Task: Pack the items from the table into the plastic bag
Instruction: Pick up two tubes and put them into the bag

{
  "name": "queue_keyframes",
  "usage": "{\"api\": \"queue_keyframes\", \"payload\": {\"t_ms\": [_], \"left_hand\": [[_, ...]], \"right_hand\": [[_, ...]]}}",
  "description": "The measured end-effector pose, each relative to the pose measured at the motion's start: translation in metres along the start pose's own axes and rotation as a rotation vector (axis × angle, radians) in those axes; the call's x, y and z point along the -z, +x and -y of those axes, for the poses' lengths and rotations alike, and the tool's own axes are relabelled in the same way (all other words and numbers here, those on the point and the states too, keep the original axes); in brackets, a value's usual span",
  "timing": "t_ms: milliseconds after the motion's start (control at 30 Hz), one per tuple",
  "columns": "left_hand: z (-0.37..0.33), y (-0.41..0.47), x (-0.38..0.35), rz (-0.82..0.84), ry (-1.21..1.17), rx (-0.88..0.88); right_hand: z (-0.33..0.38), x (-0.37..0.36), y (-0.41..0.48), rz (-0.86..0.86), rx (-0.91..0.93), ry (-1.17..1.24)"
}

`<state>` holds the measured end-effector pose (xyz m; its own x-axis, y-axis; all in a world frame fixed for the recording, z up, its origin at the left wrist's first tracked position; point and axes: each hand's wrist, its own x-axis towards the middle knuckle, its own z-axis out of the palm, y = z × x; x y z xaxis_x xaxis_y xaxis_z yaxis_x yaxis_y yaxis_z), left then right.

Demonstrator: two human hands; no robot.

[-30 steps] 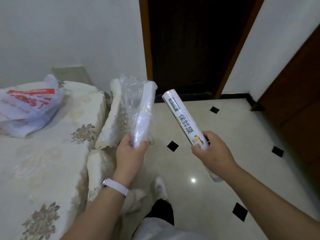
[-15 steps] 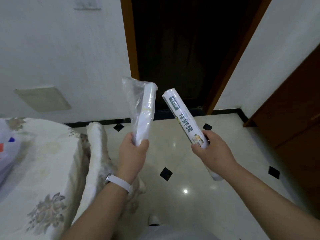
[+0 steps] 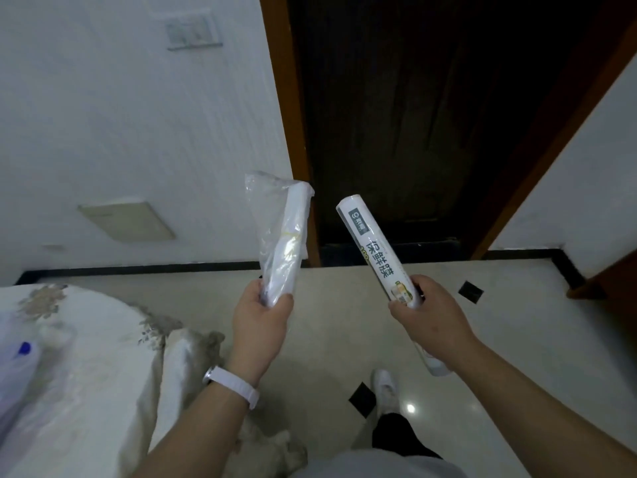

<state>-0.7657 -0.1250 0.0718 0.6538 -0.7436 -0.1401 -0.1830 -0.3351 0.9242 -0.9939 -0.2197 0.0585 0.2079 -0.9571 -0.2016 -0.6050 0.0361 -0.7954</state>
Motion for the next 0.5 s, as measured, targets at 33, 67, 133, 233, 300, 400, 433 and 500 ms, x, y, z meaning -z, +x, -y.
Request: {"api": "queue_keyframes", "payload": {"t_ms": [33,67,133,233,300,400,433,500], "left_hand": [[-0.004,0.016,-0.005,-0.039,0.007,0.003],[-0.01,0.031,-0.01,-0.075,0.015,0.008],[-0.023,0.061,-0.018,-0.15,0.052,0.019],[-0.044,0.099,-0.029,-0.244,0.064,0.039],[-0.056,0.121,-0.034,-0.298,0.031,0.033],[-0.061,0.144,-0.037,-0.369,-0.005,0.064],[-0.059,0.15,-0.034,-0.396,-0.011,0.073],[-0.053,0.163,-0.024,-0.447,-0.007,0.106]], "right_hand": [[0.003,0.0,0.023,0.018,0.018,0.014],[0.007,0.001,0.047,0.04,0.038,0.024],[0.019,0.004,0.092,0.092,0.073,0.034],[0.039,0.008,0.149,0.156,0.118,0.036],[0.052,0.007,0.186,0.196,0.154,0.022],[0.071,-0.004,0.226,0.277,0.191,-0.011],[0.078,-0.011,0.236,0.304,0.201,-0.01],[0.093,-0.03,0.251,0.365,0.218,-0.015]]}}
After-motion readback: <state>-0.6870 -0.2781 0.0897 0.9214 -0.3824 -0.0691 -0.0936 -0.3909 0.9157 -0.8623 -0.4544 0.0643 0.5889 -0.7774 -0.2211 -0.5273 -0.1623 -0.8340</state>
